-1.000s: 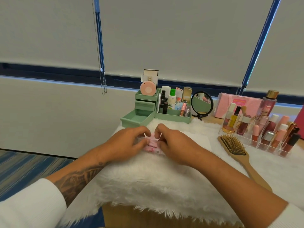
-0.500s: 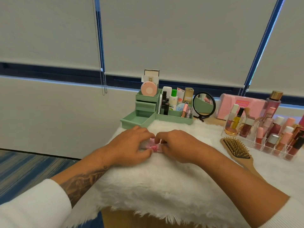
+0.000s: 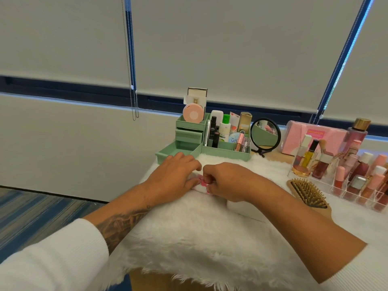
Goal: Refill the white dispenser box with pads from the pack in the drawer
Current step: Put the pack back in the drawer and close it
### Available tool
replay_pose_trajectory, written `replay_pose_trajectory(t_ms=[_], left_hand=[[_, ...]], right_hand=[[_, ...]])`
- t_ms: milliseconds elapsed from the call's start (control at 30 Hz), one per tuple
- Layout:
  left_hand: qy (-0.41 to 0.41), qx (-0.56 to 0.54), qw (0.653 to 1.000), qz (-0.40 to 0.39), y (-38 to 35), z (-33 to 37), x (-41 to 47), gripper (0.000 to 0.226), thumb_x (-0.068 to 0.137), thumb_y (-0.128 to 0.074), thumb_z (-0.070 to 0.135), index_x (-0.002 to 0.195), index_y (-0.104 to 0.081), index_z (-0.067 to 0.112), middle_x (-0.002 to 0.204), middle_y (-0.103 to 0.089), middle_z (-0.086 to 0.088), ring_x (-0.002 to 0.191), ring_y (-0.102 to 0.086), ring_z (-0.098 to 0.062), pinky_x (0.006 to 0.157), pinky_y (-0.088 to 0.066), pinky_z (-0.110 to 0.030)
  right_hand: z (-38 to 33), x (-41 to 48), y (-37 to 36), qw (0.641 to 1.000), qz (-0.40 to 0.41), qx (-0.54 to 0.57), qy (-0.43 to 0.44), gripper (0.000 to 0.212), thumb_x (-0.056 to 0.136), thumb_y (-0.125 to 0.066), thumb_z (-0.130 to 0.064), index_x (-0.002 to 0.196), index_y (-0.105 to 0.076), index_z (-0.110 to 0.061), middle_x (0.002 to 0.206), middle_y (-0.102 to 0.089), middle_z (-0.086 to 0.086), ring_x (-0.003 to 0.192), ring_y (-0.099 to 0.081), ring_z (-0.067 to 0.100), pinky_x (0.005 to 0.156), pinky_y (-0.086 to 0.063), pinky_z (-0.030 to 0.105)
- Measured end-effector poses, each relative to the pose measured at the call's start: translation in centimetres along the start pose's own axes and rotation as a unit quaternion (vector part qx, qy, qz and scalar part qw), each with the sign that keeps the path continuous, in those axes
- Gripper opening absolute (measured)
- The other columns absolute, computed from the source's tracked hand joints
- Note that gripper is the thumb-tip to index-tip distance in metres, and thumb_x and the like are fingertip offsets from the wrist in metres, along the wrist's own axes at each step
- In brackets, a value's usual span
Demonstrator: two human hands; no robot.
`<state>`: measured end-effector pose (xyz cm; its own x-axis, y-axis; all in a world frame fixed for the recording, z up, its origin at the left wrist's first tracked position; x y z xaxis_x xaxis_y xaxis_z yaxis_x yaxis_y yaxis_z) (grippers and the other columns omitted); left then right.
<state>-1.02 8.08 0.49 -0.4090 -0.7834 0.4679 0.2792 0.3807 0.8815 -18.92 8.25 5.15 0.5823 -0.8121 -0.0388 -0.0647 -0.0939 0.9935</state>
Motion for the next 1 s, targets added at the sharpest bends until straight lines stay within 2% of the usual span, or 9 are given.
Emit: replay_pose_trajectory(t_ms=[100,200,300,433,567,667,767,900,1000], left_hand=[[0.021,-0.037,0.995,0.089,-0.3,-0.9,-0.3,0.029,0.093,-0.063,0.043,0.115,-0.061,0.024,0.118,-0.057,0.009,0.106,-0.046,-0.013,0.088,-0.035,-0.030],[0.118,-0.105,0.968,0.193,-0.2,-1.9,-0.6,0.016,0.096,-0.057,0.031,0.108,-0.061,0.021,0.113,-0.057,0.007,0.102,-0.044,-0.011,0.085,-0.037,-0.033],[0.193,-0.104,0.957,0.190,-0.7,-2.5,-0.5,0.007,0.097,-0.054,0.023,0.098,-0.061,0.020,0.105,-0.059,0.005,0.100,-0.046,-0.016,0.085,-0.041,-0.038],[0.152,-0.113,0.967,0.171,-1.3,-2.2,-0.6,0.016,0.089,-0.057,0.020,0.096,-0.070,0.016,0.101,-0.065,0.003,0.098,-0.051,-0.022,0.082,-0.049,-0.043],[0.142,-0.145,0.959,0.198,-1.3,-2.5,-0.8,0.016,0.087,-0.060,0.013,0.097,-0.072,0.013,0.100,-0.065,0.003,0.097,-0.053,-0.021,0.077,-0.051,-0.038],[0.145,-0.159,0.951,0.222,-1.0,-2.3,-0.9,0.014,0.084,-0.060,0.004,0.093,-0.067,0.013,0.093,-0.065,0.005,0.090,-0.054,-0.018,0.072,-0.051,-0.039],[0.162,-0.186,0.943,0.224,-0.8,-2.3,-1.0,0.017,0.085,-0.059,-0.002,0.092,-0.063,0.013,0.092,-0.060,0.006,0.088,-0.053,-0.017,0.071,-0.050,-0.040],[0.178,-0.208,0.937,0.216,-0.9,-2.7,-0.9,0.019,0.086,-0.059,-0.002,0.093,-0.057,0.016,0.095,-0.056,0.004,0.090,-0.053,-0.016,0.072,-0.050,-0.040],[0.178,-0.216,0.938,0.204,-1.0,-2.9,-0.8,0.022,0.086,-0.060,-0.001,0.095,-0.057,0.019,0.096,-0.053,0.010,0.091,-0.051,-0.013,0.073,-0.049,-0.034]], right_hand=[[0.3,0.1,0.5,0.996,0.036,0.077,-0.004,0.007,0.090,-0.060,-0.020,0.090,-0.057,-0.026,0.093,-0.064,-0.003,0.086,-0.058,0.018,0.071,-0.048,0.033],[1.1,0.5,2.0,0.982,0.105,0.157,-0.019,0.008,0.089,-0.065,-0.023,0.091,-0.058,-0.028,0.099,-0.063,-0.008,0.090,-0.057,0.014,0.077,-0.052,0.032],[1.1,2.1,3.5,0.965,0.174,0.191,-0.037,0.008,0.090,-0.065,-0.028,0.094,-0.058,-0.028,0.098,-0.059,-0.010,0.088,-0.055,0.012,0.069,-0.049,0.028],[-0.5,5.8,4.5,0.963,0.232,0.138,-0.018,0.007,0.089,-0.066,-0.025,0.093,-0.060,-0.026,0.096,-0.063,-0.005,0.085,-0.057,0.015,0.063,-0.044,0.025],[-2.2,10.2,3.7,0.980,0.195,0.032,-0.021,0.006,0.090,-0.066,-0.028,0.092,-0.064,-0.022,0.089,-0.063,0.000,0.081,-0.058,0.019,0.074,-0.053,0.033],[-2.8,12.6,2.9,0.992,0.103,-0.045,-0.056,0.013,0.089,-0.066,-0.028,0.099,-0.068,-0.019,0.087,-0.062,0.001,0.080,-0.059,0.019,0.077,-0.052,0.033],[-2.7,13.8,2.9,0.998,0.023,-0.003,-0.058,0.020,0.089,-0.064,-0.029,0.102,-0.069,-0.014,0.089,-0.064,0.004,0.083,-0.061,0.020,0.074,-0.051,0.031],[-2.1,14.3,3.4,0.996,-0.047,0.050,-0.052,0.028,0.085,-0.065,-0.032,0.107,-0.071,-0.014,0.105,-0.069,0.006,0.099,-0.063,0.024,0.091,-0.053,0.039],[-1.8,14.3,2.2,0.999,0.000,0.011,-0.036,0.025,0.087,-0.068,-0.026,0.110,-0.065,-0.018,0.104,-0.066,0.003,0.095,-0.062,0.023,0.085,-0.054,0.035]])
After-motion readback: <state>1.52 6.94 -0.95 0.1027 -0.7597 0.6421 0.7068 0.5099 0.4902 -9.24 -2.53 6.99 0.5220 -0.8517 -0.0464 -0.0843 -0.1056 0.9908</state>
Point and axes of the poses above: each hand's wrist, its own x-axis towards the middle knuckle, its own y-axis out of the back of the hand, z = x × y, the point moved 1 cm from there along x, towards the middle knuckle
